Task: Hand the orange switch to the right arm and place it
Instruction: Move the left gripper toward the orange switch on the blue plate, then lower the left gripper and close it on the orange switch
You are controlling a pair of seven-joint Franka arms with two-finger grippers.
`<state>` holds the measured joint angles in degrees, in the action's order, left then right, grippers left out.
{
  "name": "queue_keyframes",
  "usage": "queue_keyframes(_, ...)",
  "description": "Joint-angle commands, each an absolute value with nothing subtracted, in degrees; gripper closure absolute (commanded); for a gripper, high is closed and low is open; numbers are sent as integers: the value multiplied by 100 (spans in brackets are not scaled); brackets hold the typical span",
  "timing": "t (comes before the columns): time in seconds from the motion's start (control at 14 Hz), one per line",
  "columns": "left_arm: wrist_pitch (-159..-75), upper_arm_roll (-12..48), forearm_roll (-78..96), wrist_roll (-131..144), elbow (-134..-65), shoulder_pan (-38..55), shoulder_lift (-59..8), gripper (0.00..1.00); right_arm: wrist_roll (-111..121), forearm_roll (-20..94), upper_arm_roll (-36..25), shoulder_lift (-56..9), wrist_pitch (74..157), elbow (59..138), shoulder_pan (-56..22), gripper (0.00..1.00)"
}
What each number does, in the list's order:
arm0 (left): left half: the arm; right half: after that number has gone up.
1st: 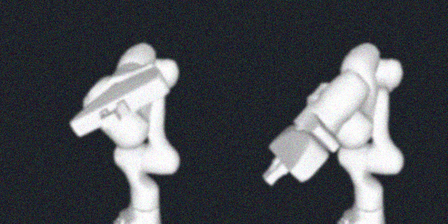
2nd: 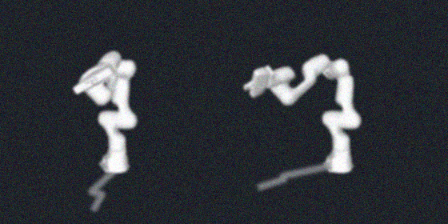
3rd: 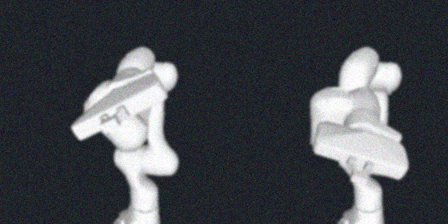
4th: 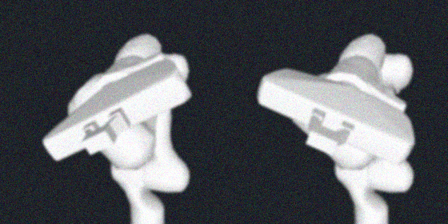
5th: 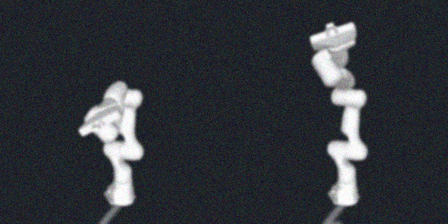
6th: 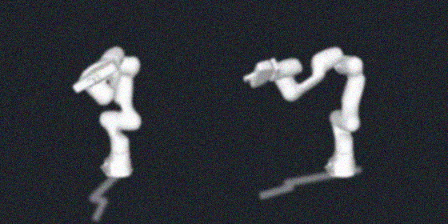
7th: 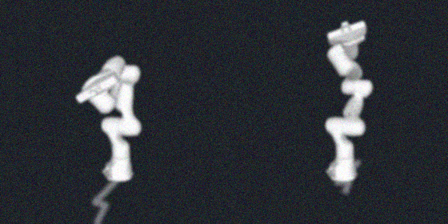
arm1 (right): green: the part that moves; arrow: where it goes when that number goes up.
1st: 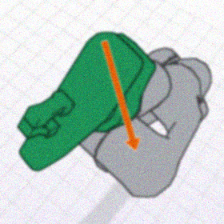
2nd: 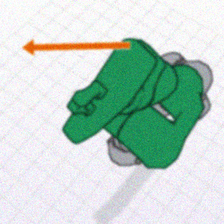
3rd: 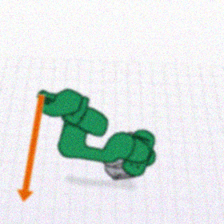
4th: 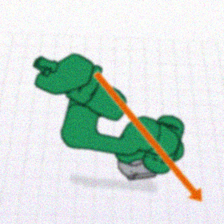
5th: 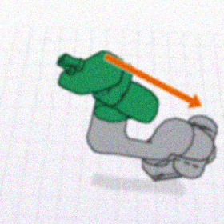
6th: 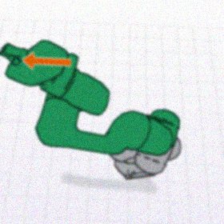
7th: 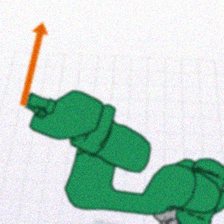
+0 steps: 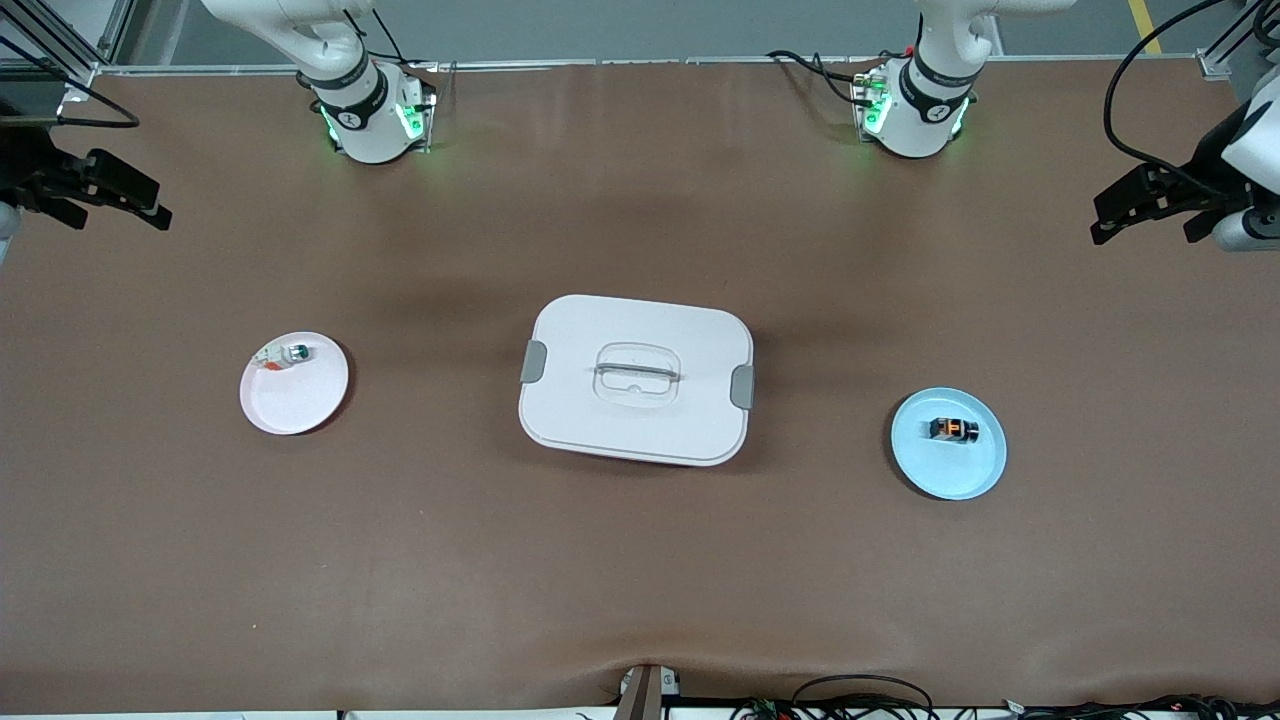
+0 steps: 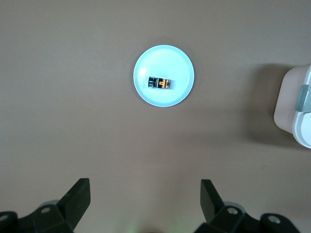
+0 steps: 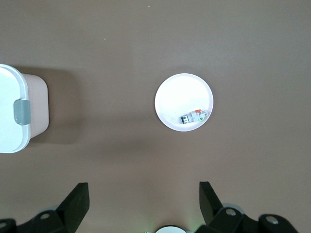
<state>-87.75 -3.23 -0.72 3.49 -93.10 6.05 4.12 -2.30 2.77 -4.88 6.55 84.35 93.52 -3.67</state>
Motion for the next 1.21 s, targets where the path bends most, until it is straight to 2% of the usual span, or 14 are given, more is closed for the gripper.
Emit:
queue_keyframes(0.0,-8718,-352,-44,202,-9229,606,36,0,-158,316,-519,659,8394,9299,-352,0)
queue_keyframes(0.14,-8815,-352,-70,193,-9255,606,-210,0,-158,316,-519,659,8385,9299,-352,0)
queue_keyframes(0.43,-9666,-352,-79,-228,-9842,405,-413,0,-158,316,-519,659,8411,9290,-352,0)
queue_keyframes(0.78,-11431,-343,-79,-896,-11055,273,-579,0,-158,316,-519,659,8385,9299,-352,0)
queue_keyframes(1.14,-12408,-308,-88,-1107,-11118,308,-1519,0,-158,316,-519,659,8367,9308,-352,0)
